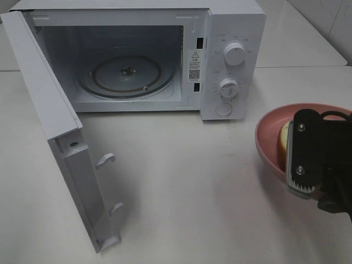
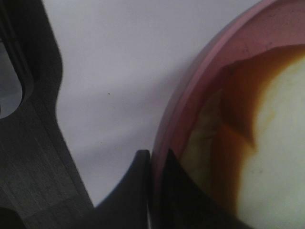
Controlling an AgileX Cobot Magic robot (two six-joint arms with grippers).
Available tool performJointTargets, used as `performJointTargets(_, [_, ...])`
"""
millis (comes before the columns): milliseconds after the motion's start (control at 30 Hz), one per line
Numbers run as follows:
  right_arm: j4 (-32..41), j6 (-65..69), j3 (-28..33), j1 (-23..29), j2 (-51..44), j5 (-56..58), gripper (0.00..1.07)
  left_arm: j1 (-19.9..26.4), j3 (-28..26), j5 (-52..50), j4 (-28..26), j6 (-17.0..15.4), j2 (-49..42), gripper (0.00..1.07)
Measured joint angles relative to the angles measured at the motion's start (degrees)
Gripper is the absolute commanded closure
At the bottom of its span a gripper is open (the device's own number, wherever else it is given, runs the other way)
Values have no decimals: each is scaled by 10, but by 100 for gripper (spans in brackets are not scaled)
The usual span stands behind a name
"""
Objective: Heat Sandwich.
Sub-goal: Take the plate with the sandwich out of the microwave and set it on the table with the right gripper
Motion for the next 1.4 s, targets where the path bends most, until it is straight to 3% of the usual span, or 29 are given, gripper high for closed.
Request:
performJointTargets(300, [-89, 244, 0, 0, 0, -1, 107, 0, 0, 0, 0, 0, 0, 9])
performJointTargets(667, [-131, 352, -1, -5, 11, 14, 107, 0, 0, 0, 0, 0, 0, 9])
performJointTargets(1400, [-152, 438, -61, -177, 140, -2, 107, 0, 0, 0, 0, 0, 0, 9])
